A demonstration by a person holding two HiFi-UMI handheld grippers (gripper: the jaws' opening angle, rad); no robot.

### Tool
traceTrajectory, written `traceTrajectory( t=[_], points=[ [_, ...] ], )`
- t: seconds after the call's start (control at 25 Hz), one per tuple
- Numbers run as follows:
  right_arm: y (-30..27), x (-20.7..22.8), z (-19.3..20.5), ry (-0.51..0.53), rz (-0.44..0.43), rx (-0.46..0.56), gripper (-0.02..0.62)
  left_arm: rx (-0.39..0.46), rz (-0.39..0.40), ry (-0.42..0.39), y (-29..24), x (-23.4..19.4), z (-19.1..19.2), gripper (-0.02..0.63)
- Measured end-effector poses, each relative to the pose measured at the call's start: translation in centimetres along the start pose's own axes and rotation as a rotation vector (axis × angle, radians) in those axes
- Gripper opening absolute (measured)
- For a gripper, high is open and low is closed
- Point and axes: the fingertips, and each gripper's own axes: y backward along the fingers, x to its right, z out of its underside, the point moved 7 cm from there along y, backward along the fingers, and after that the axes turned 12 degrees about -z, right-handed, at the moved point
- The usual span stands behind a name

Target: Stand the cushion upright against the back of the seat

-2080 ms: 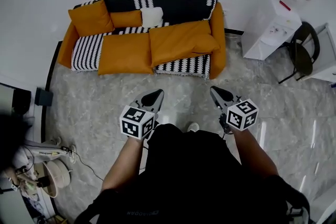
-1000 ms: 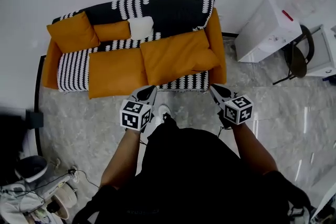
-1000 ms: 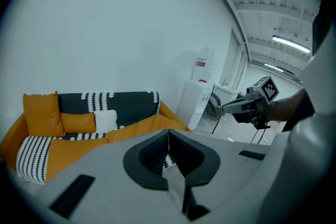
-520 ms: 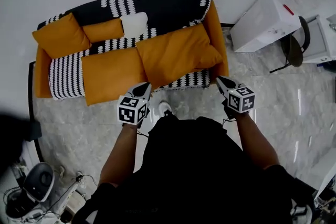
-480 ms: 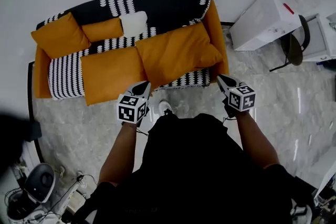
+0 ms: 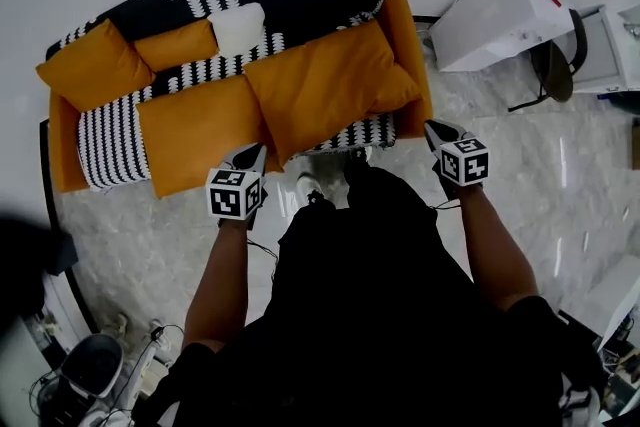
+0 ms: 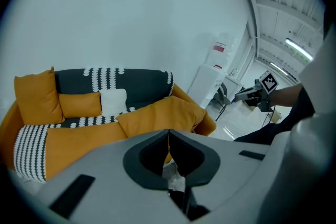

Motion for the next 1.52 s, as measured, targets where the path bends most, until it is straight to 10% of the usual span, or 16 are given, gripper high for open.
traceTrajectory(
  t=[0.72, 1.0, 1.52],
  points=[
    [-11.8, 14.7, 4.7, -0.055, 0.050, -0.331, 0.040, -0.438, -0.078, 0.121, -13.7, 0.7, 12.4, 0.020],
    [-14.7, 16.5, 5.3, 0.119, 0.034, -0.437, 0.072, -0.479, -0.100, 0.151, -16.3, 1.0, 15.8, 0.130],
    [-18.5, 19.8, 6.9, 0.189, 0.041, -0.624, 0.162, -0.660, -0.151, 0.047, -19.0, 0.5, 19.2, 0.186]
  ],
)
